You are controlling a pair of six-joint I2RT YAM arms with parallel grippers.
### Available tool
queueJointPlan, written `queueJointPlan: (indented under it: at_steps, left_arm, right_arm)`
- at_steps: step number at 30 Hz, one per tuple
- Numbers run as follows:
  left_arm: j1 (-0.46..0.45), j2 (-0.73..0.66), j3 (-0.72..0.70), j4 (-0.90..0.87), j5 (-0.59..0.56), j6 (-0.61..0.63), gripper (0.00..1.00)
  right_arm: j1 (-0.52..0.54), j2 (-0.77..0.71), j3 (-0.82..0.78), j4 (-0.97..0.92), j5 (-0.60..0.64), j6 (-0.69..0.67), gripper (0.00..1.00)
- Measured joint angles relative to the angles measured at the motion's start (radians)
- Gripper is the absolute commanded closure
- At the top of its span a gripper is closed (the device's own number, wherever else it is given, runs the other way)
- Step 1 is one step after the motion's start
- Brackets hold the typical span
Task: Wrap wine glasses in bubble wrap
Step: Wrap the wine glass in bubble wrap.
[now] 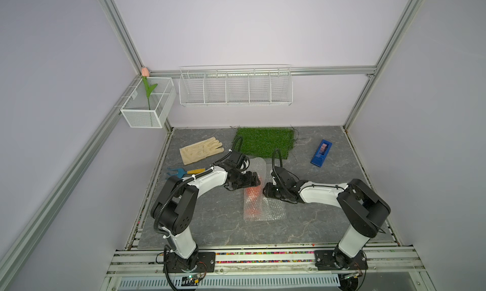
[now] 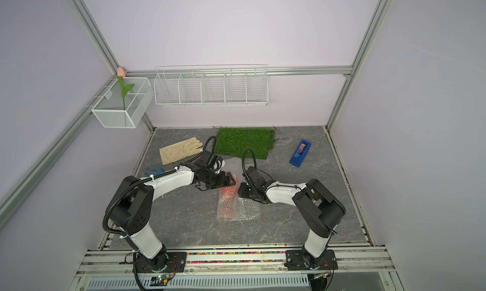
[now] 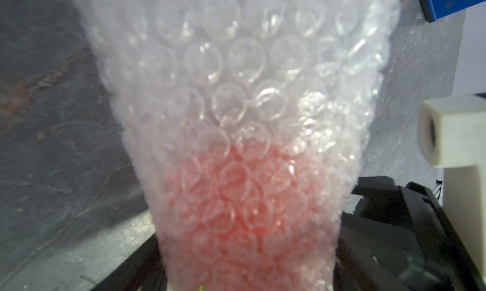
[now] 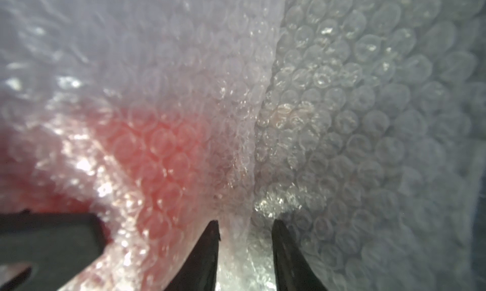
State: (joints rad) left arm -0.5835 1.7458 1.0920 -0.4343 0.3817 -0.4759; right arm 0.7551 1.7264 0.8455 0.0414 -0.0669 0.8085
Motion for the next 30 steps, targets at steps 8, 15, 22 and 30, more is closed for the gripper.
queueJointPlan:
  at_steps: [8, 15, 22, 30]
  left_arm:
    - [-0.003, 0.02, 0.031, -0.03, -0.01, 0.003, 0.15]
    - [-0.006, 0.023, 0.038, -0.039, -0.018, 0.003, 0.17]
    - [-0.006, 0.026, 0.042, -0.039, -0.018, 0.003, 0.18]
    - [-0.006, 0.028, 0.046, -0.044, -0.019, 0.003, 0.18]
  right_arm:
    - [0.022, 0.01, 0.018, -0.015, 0.013, 0.006, 0.62]
    - [0.042, -0.021, 0.024, -0.092, 0.023, 0.008, 0.62]
    - [0.091, -0.098, -0.001, -0.145, 0.022, 0.038, 0.64]
    - [0.138, -0.071, -0.014, -0.124, 0.017, 0.075, 0.65]
